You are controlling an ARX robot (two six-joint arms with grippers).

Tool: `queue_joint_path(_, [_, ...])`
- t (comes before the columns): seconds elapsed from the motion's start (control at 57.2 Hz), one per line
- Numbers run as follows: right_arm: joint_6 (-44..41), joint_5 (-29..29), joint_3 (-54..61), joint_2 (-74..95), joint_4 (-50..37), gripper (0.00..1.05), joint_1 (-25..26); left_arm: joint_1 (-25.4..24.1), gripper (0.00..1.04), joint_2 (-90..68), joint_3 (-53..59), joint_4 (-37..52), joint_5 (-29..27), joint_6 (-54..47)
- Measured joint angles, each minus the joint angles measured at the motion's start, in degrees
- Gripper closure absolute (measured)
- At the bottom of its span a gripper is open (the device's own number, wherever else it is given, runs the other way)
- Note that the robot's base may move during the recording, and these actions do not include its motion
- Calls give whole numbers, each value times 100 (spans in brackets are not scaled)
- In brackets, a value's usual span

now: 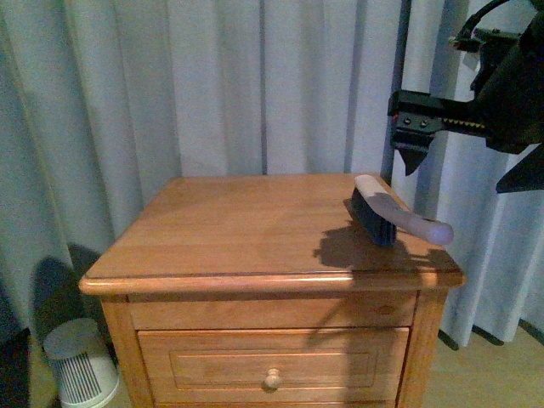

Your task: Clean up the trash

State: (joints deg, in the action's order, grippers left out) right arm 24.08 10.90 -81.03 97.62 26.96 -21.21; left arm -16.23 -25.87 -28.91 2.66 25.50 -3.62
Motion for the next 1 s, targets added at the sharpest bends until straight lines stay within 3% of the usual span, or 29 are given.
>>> queue_joint_path(0.805, [96, 26, -868, 1631, -249, 8, -133, 0, 76, 0, 0, 0, 0, 0])
queue_joint_path(0.997, [96, 7, -892, 1711, -205, 35, -170, 0, 76, 0, 0, 0, 0, 2])
